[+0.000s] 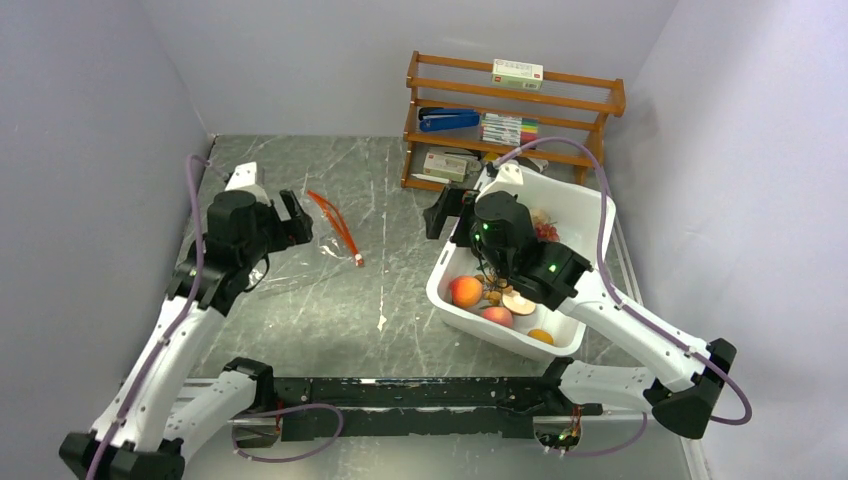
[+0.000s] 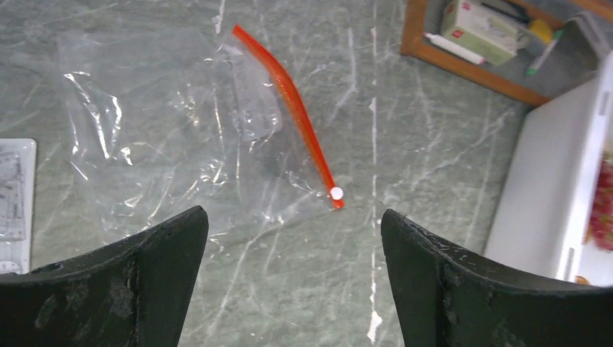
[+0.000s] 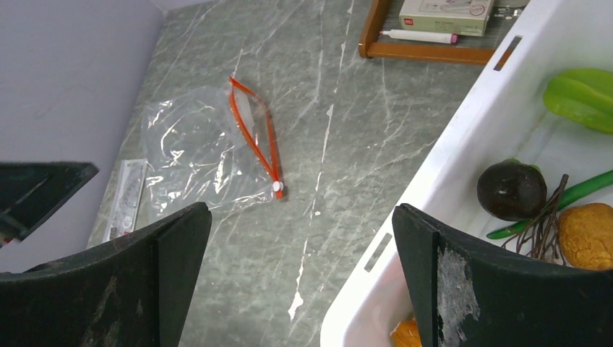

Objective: Place the food in the zip-top bag and seal the zipper
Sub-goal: Pick up the zipper food storage bag at the center of the board.

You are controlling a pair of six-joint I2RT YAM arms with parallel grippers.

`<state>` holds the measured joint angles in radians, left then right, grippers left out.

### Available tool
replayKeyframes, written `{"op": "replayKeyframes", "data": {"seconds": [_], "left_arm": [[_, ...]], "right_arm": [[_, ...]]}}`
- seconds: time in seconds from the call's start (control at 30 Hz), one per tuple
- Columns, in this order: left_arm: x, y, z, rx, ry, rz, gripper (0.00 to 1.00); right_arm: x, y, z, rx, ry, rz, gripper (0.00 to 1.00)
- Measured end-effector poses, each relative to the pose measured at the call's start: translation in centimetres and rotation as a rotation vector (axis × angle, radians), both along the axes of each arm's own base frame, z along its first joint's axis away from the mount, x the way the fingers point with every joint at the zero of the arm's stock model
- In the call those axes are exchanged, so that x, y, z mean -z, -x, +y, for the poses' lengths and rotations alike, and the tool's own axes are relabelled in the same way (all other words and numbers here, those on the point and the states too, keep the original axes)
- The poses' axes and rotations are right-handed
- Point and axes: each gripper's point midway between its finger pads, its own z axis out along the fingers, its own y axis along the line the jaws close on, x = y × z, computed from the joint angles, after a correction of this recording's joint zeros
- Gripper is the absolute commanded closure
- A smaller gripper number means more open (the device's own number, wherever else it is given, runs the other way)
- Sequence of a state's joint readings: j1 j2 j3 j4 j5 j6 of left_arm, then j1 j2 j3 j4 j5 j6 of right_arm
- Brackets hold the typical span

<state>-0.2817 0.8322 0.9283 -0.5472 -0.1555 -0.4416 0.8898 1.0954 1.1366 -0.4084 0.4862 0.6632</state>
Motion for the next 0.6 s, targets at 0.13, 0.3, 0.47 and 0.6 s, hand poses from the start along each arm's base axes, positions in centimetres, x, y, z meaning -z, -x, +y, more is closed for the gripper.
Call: {"op": "replayKeyframes", "data": {"seconds": [0.13, 0.3, 0.47, 0.6], "left_arm": [[1.3, -2.4, 0.2, -0.028, -0.059, 0.075, 0.33], [2.6, -7.9, -0.8, -0.040, -0.124, 0.173, 0.45], [5.5, -12.6, -1.3, -0.052, -0.197, 0.268, 0.48], [7.7, -15.0, -1.8, -0.061, -0.221, 0.321, 0.45]], "right_arm": [[0.1, 0.1, 0.2, -0.019, 0.009, 0.000, 0.00], [0.1, 0.6, 0.5, -0.064, 0.025, -0.006, 0.02], [-0.7, 1.1, 0.4, -0.090, 0.012, -0.024, 0.04], [-1.1, 1.4, 0.3, -0.113, 0.009, -0.044, 0.04]]}}
